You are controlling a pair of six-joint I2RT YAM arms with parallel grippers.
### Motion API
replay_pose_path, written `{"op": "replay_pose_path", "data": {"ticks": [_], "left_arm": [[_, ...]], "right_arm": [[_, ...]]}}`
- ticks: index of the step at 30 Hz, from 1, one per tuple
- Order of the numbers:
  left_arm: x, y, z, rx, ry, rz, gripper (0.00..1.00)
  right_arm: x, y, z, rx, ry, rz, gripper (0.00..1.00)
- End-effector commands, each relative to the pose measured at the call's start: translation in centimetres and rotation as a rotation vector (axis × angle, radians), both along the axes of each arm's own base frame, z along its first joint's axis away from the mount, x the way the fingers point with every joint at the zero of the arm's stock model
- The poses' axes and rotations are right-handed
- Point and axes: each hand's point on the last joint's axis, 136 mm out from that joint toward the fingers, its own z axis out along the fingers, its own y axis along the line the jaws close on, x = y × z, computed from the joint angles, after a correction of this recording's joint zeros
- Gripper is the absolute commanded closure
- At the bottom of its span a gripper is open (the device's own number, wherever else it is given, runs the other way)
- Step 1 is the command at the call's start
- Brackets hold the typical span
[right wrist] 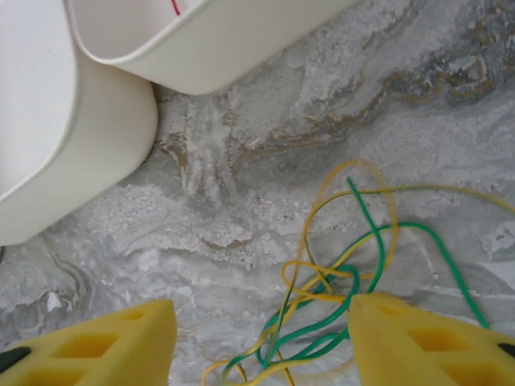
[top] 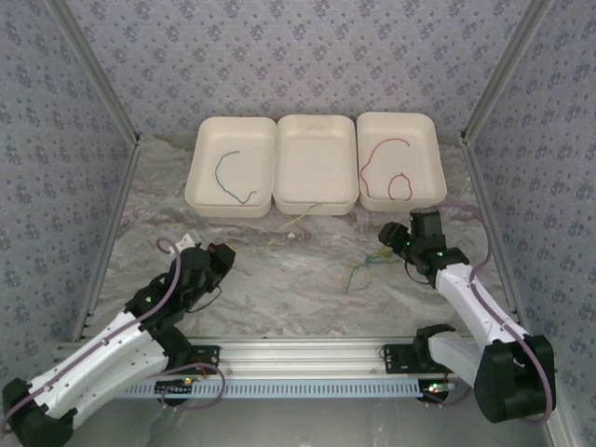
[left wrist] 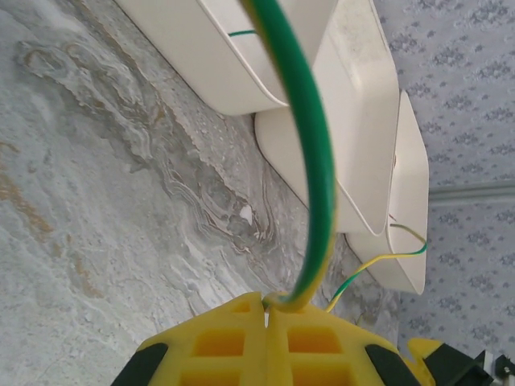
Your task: Untangle the cables
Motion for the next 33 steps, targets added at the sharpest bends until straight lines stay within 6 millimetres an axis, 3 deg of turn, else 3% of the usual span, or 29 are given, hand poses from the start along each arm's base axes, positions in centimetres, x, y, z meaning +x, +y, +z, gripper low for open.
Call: {"op": "replay_pose_path", "data": {"ticks": [1,5,10,13,16,20,22,29,31,33], "left_arm": [[0.5,-1.2,2.5,-0.060,-0.073,-0.045,1.00],[0.8,-2.0,2.4,-0.092,-0.087,-0.060,1.00],[1.1,-3.2,2.6,-0.146,-0.121,-0.093,1.00],[0.9,-3.7,3.0,-0.162,-0.140,-0.111,1.00],[0.7,-4.0,3.2,-0.173,-0.148,-0.123,1.00],[0.4,-4.4,3.3,-0.193,-0.154,-0.134,1.00],[0.3,-4.5,3.3,-0.200,-0.154,-0.138,1.00],[0.0,-4.8,2.7,-0.234,-0.146,-0.144,1.00],[0.0,-4.8,2.5,-0.245,-0.148,-0.137,1.00],[0.0,-4.6,2.5,-0.252,-0.151,-0.124,1.00]], "right_arm": [[-0.8,0.6,4.0,0.010,-0.104,0.030,0.36],[-2.6,3.7,9.0,0.101,-0.237,0.089,0.31],[-3.5,12.4,11.6,0.341,-0.351,0.221,0.25],[-3.3,16.5,13.5,0.385,-0.439,0.267,0.20],[-2.4,19.5,14.3,0.406,-0.462,0.298,0.19],[-0.4,21.8,12.6,0.389,-0.406,0.287,0.22],[0.7,22.1,12.1,0.403,-0.405,0.261,0.30],[3.4,22.3,13.7,0.444,-0.439,0.255,0.56],[3.6,22.2,13.6,0.451,-0.430,0.257,0.73],[3.5,21.6,13.6,0.455,-0.434,0.246,0.99]]}}
